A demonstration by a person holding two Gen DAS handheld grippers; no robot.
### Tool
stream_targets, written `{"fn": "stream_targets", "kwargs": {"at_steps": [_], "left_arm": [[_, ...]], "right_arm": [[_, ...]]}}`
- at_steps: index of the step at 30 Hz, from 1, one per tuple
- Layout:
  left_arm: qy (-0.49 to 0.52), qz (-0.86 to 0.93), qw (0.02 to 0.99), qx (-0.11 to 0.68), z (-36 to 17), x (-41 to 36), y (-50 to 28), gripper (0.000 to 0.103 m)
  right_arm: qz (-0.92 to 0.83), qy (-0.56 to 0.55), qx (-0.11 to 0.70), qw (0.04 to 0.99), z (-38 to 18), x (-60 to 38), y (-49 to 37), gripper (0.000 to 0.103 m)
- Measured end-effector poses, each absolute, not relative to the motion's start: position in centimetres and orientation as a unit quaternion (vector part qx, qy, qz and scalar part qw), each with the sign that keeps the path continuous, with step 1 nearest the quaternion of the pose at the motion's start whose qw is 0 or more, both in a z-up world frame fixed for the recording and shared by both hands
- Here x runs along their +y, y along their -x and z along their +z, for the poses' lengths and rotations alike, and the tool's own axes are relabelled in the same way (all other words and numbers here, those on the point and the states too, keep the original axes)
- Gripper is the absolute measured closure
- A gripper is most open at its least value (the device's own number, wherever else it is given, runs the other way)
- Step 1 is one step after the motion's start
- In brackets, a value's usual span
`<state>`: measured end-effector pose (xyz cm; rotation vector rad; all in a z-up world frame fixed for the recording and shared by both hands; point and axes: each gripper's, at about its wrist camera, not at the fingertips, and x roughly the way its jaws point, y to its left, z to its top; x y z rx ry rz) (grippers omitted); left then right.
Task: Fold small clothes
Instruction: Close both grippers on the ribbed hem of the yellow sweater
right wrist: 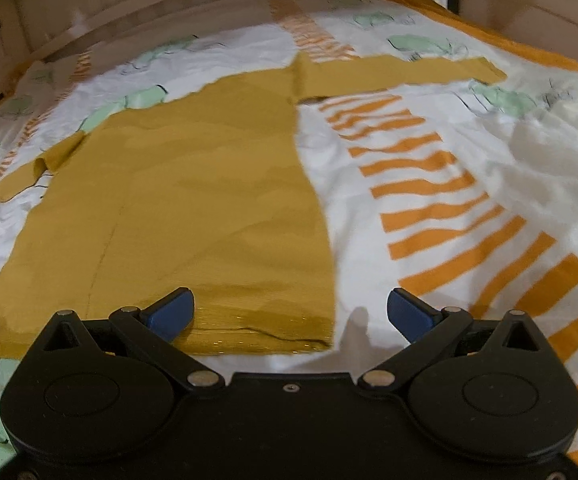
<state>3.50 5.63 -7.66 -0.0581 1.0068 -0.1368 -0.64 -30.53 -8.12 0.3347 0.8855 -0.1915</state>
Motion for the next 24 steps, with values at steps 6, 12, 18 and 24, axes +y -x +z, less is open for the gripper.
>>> {"fn": "stream_targets", "kwargs": {"at_steps": [6, 12, 18, 24], "left_arm": [[0.020, -0.074, 0.870, 0.486, -8.1, 5.6, -3.8, 0.024], [0.020, -0.082, 0.867, 0.490, -8.2, 5.7, -4.0, 0.021], [0.018, -0.082, 0.867, 0.491, -8.2, 5.5, -4.4, 0.021], [0.021, -0.083, 0.873, 0.479, -8.0, 5.5, -4.2, 0.040]], "right_arm": [[-0.085, -0.200, 0.461, 0.860, -9.8, -31.9, -0.3, 0.001], [-0.063, -0.220, 0.480, 0.847, -10.8, -32.3, -1.0, 0.000], [-0.065, -0.228, 0.477, 0.846, -10.6, -32.6, -0.8, 0.024], [-0.057, -0.229, 0.473, 0.849, -10.3, -32.7, -0.7, 0.069]]}}
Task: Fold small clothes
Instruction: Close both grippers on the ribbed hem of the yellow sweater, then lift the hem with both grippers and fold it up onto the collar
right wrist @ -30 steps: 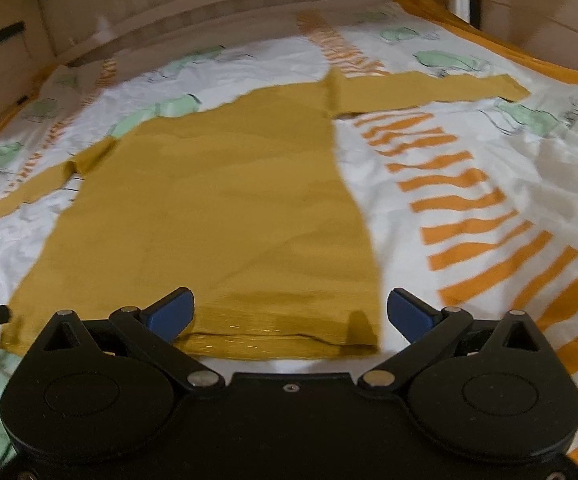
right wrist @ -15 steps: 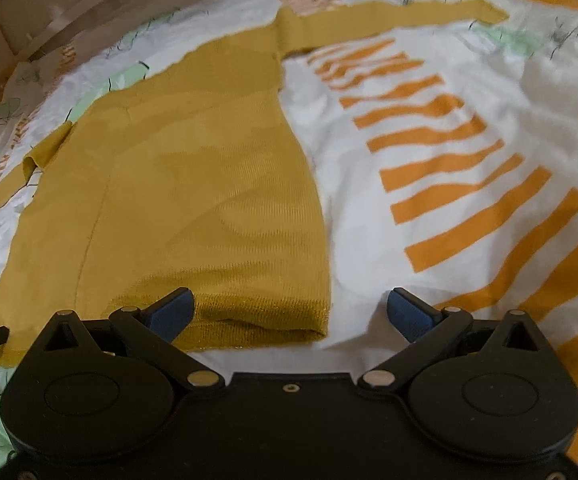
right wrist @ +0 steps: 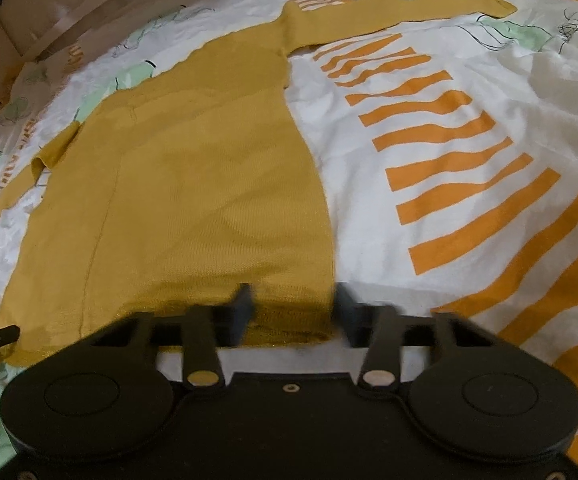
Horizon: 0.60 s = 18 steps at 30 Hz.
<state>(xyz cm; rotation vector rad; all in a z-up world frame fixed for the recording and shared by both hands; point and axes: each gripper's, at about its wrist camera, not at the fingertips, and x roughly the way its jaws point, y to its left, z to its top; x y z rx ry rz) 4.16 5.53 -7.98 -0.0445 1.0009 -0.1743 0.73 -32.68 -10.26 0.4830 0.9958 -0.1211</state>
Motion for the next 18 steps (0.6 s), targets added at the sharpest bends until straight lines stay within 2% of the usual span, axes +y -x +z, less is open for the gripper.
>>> {"fn": "stream_targets", "kwargs": {"at_steps": [1, 5, 7, 11, 15, 18], "left_arm": [[0.022, -0.084, 0.875, 0.476, -7.9, 5.5, -4.1, 0.049], [0.032, -0.096, 0.878, 0.468, -7.1, 5.8, -4.3, 0.092], [0.050, -0.103, 0.877, 0.467, -6.4, 6.4, -4.5, 0.096], [0.058, -0.105, 0.876, 0.467, -5.4, 7.5, -4.5, 0.096], [0.039, -0.097, 0.860, 0.500, -7.0, 7.9, -4.5, 0.096], [0.036, -0.088, 0.860, 0.501, -7.1, 8.1, -4.2, 0.094]], "right_arm": [[-0.054, -0.231, 0.473, 0.849, -10.3, -32.7, -0.8, 0.082], [-0.042, -0.212, 0.473, 0.854, -9.5, -32.4, -1.0, 0.090], [-0.033, -0.198, 0.470, 0.860, -8.2, -32.6, -0.7, 0.091], [-0.040, -0.174, 0.470, 0.864, -6.1, -33.7, 0.4, 0.093], [-0.051, -0.151, 0.510, 0.845, -7.4, -34.2, 0.3, 0.094], [-0.051, -0.135, 0.533, 0.834, -8.5, -33.8, -0.1, 0.084]]}}
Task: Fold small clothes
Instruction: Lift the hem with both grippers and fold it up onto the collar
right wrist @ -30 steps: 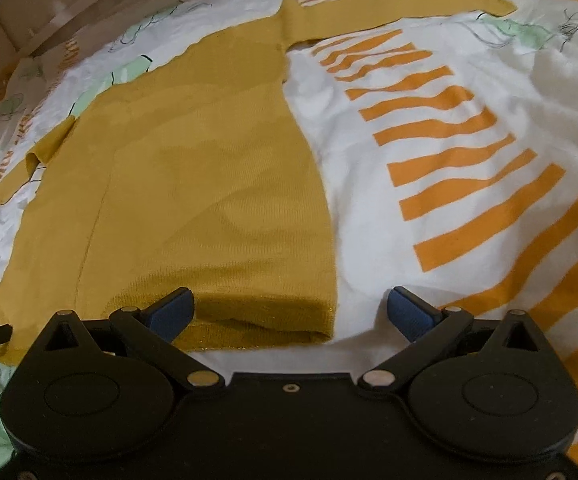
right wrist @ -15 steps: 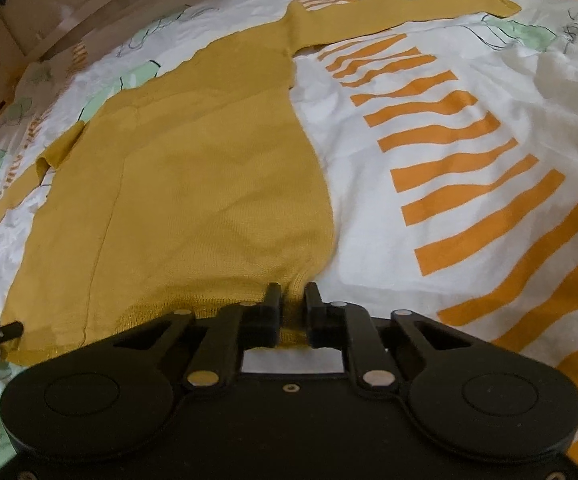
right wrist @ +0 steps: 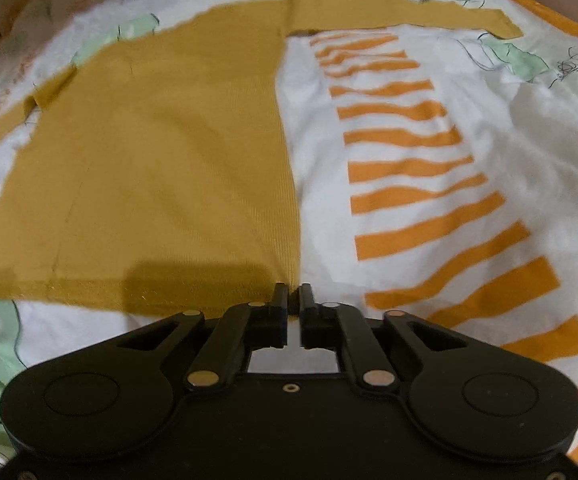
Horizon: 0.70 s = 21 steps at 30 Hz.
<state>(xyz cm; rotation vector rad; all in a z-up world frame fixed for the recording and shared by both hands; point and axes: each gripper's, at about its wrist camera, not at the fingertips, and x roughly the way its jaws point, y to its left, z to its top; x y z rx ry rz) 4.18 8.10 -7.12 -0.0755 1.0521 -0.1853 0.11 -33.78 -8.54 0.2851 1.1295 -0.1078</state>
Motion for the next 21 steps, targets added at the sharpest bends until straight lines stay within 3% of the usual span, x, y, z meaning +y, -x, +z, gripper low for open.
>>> {"fn": "stream_targets", "kwargs": {"at_steps": [1, 3, 5, 8, 21], "left_arm": [[0.032, -0.083, 0.864, 0.496, -6.6, 8.1, -4.1, 0.094], [0.024, -0.070, 0.875, 0.478, -5.3, 8.0, -4.2, 0.091], [0.025, -0.072, 0.888, 0.453, -3.7, 7.8, -4.4, 0.072], [0.034, -0.091, 0.901, 0.424, -1.6, 6.9, -5.8, 0.062], [0.015, -0.127, 0.911, 0.392, -2.4, -2.4, -15.3, 0.061]], "right_arm": [[-0.051, -0.136, 0.531, 0.835, -8.5, -33.8, -0.1, 0.083], [-0.054, -0.144, 0.519, 0.841, -7.9, -34.3, -0.1, 0.062], [-0.060, -0.145, 0.495, 0.855, -6.9, -34.7, -0.3, 0.029], [-0.053, -0.131, 0.449, 0.882, -5.1, -35.0, -1.3, 0.028], [0.057, -0.065, 0.315, 0.945, -3.3, -33.8, -13.3, 0.024]]}}
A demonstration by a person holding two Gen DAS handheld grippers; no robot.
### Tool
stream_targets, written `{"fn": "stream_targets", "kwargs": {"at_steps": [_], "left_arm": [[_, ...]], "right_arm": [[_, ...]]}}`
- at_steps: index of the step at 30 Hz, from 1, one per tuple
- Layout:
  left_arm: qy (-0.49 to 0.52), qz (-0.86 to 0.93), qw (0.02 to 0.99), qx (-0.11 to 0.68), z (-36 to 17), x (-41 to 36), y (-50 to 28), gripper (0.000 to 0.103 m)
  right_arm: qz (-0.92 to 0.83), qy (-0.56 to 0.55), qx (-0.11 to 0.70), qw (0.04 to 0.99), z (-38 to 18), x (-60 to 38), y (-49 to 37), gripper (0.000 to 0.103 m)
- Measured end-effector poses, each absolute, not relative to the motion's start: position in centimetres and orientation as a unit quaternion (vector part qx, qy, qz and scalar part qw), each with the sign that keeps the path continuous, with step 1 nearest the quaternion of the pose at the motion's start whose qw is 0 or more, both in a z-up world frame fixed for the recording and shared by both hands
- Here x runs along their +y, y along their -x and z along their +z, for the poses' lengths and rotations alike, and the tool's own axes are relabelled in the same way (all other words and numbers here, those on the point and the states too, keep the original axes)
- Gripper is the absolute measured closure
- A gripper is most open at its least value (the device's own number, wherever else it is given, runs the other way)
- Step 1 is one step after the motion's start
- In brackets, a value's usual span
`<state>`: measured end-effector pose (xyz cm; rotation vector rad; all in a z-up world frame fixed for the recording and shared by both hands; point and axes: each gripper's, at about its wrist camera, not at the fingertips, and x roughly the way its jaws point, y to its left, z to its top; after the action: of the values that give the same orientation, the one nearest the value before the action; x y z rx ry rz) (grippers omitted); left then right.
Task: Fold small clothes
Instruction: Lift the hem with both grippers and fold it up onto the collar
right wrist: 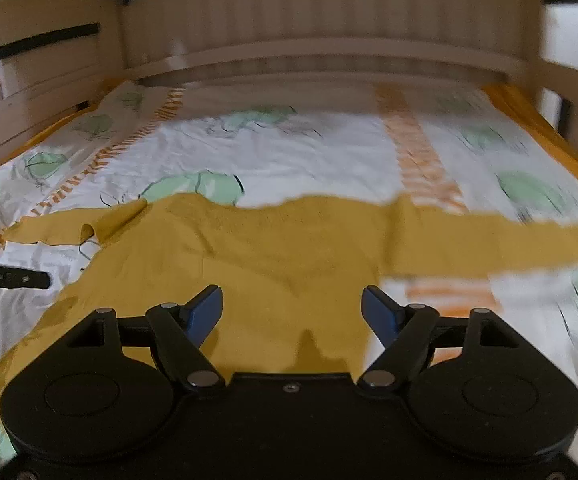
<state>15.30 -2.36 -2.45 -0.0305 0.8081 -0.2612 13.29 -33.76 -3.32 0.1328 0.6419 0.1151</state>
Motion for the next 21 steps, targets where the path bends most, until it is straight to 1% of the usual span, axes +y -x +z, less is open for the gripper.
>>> {"fn": "stream_targets", "kwargs": {"at_steps": [5, 6, 7, 8, 9, 12, 16, 18, 19, 20, 21], "left_arm": [[-0.031, -0.123, 0.926, 0.354, -3.6, -5.9, -18.6, 0.061], [-0.043, -0.118, 0.929, 0.347, -4.0, -6.6, -19.2, 0.061], [-0.052, -0.112, 0.932, 0.340, -4.3, -7.1, -19.7, 0.061], [-0.063, -0.108, 0.935, 0.331, -4.8, -7.6, -20.1, 0.061], [-0.075, -0.103, 0.937, 0.325, -5.3, -8.0, -20.6, 0.061], [-0.096, -0.097, 0.936, 0.326, -7.1, -8.7, -21.8, 0.061], [-0.072, -0.113, 0.926, 0.353, -9.7, -8.3, -23.1, 0.060], [-0.052, -0.118, 0.935, 0.332, -10.2, -7.5, -22.8, 0.054], [-0.043, -0.124, 0.937, 0.323, -10.5, -7.2, -22.6, 0.047], [-0.037, -0.132, 0.937, 0.322, -10.8, -7.1, -22.6, 0.041], [-0.033, -0.137, 0.937, 0.320, -11.0, -7.0, -22.5, 0.040]], "right_arm": [[0.078, -0.023, 0.292, 0.953, -4.6, -33.5, -19.2, 0.023], [0.082, -0.018, 0.291, 0.953, -4.9, -33.6, -20.0, 0.022], [0.088, -0.011, 0.291, 0.953, -5.3, -33.6, -21.3, 0.018], [0.096, -0.003, 0.291, 0.952, -5.7, -33.5, -22.3, 0.016], [0.100, 0.005, 0.290, 0.952, -6.0, -33.5, -23.2, 0.016], [0.105, 0.045, 0.288, 0.951, -7.1, -33.1, -26.1, 0.016], [0.111, 0.065, 0.293, 0.947, -8.4, -33.2, -29.5, 0.016], [0.111, 0.060, 0.298, 0.946, -8.9, -33.6, -31.1, 0.014], [0.110, 0.058, 0.301, 0.946, -9.2, -33.9, -31.9, 0.012], [0.109, 0.057, 0.303, 0.945, -9.4, -34.1, -32.6, 0.012], [0.108, 0.057, 0.307, 0.944, -9.7, -34.3, -33.3, 0.012]]}}
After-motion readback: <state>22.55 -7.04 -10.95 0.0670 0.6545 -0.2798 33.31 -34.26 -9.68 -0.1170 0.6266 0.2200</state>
